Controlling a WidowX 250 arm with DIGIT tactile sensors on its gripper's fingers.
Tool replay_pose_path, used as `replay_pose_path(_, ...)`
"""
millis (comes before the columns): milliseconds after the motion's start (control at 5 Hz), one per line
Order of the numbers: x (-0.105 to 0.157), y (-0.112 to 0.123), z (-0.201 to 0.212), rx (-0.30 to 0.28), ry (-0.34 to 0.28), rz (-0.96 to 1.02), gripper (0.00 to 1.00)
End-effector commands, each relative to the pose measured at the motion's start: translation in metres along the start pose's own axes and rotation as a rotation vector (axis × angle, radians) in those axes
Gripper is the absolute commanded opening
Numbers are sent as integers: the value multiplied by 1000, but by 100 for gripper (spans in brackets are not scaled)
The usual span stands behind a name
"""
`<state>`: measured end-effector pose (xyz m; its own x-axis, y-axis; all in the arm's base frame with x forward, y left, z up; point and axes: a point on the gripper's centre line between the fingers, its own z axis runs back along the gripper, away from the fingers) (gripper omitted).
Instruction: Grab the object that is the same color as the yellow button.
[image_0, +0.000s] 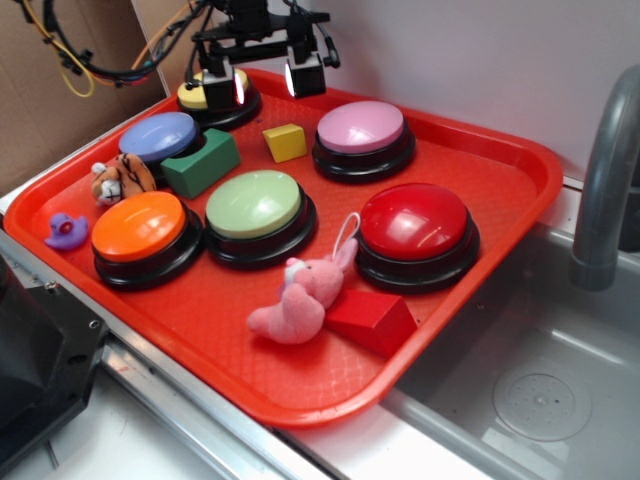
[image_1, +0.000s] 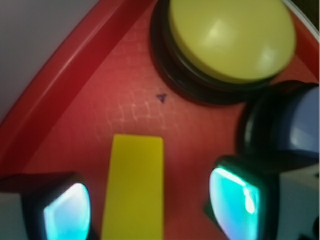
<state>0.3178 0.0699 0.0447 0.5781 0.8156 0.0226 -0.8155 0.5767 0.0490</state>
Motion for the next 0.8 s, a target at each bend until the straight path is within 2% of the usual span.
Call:
replay_pose_path(0,9,-9,0,-61,-14,-2,100)
replay_pose_path(400,-5,-9,-14,-56,35,2,100)
replay_pose_path(600,-10,-12,-17,-89,77,-1,100)
